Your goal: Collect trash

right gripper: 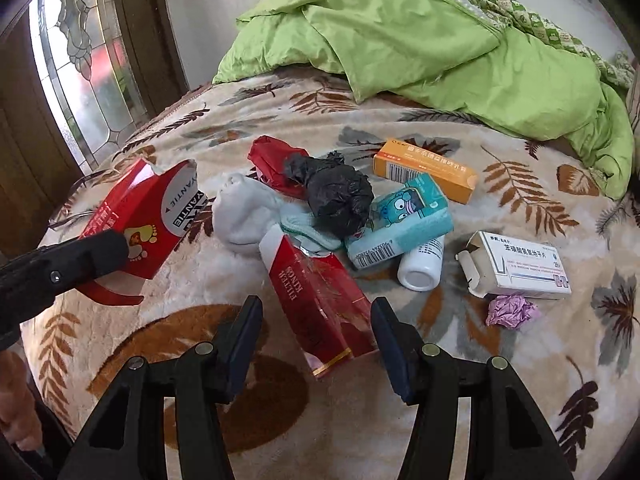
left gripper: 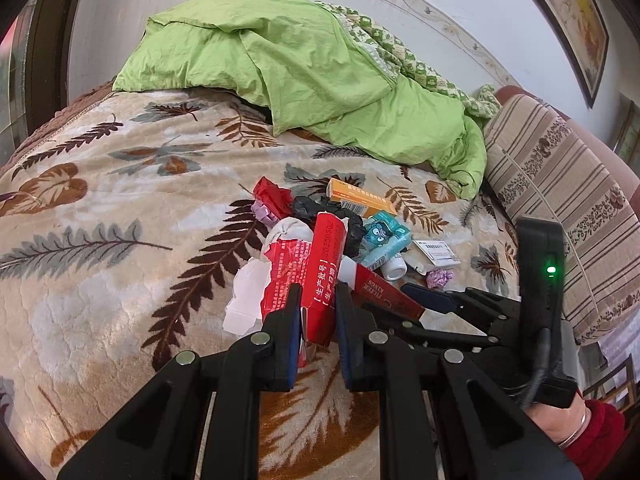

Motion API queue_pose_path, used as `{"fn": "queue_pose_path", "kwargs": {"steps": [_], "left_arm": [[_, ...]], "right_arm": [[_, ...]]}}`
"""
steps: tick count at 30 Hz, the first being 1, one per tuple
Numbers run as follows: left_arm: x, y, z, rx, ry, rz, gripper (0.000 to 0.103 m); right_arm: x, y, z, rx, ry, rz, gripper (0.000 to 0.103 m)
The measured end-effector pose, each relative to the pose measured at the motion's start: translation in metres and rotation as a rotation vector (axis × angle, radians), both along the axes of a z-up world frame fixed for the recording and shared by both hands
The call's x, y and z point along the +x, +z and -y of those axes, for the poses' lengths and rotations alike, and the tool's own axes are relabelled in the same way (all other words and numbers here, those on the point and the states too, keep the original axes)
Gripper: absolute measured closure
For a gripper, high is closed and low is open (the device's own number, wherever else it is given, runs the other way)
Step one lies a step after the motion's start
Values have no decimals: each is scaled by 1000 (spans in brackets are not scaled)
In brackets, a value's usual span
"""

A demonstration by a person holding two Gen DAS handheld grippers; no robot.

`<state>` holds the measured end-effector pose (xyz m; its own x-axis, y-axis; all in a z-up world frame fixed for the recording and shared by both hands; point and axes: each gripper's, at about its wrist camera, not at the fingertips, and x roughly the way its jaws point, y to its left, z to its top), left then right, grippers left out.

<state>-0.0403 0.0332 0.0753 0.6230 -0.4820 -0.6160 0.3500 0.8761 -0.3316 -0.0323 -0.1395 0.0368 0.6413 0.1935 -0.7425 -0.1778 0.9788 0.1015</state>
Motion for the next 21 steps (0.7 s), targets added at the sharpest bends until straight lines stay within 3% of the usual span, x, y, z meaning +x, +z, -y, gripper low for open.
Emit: {"fn": "queue_pose_path", "kwargs": {"steps": [1,6,11,18,21], "left_arm": [[0,0,0,0,-3,0,88],[-2,3,3,-2,-14,5,88],[-8,7,10,1,-37,22,88],[-17,12,27,12,-80,40,88],[-20,13,34,16,-92,48,88]], "right_arm": [[1,-2,0,-17,-9,-1,56],[0,1,3,-15,-22,17,71],[-8,11,17,88,-67,18,77],[-37,34,41,293,-145,64,78],[-51,39,44,321,-173,88,78]]}}
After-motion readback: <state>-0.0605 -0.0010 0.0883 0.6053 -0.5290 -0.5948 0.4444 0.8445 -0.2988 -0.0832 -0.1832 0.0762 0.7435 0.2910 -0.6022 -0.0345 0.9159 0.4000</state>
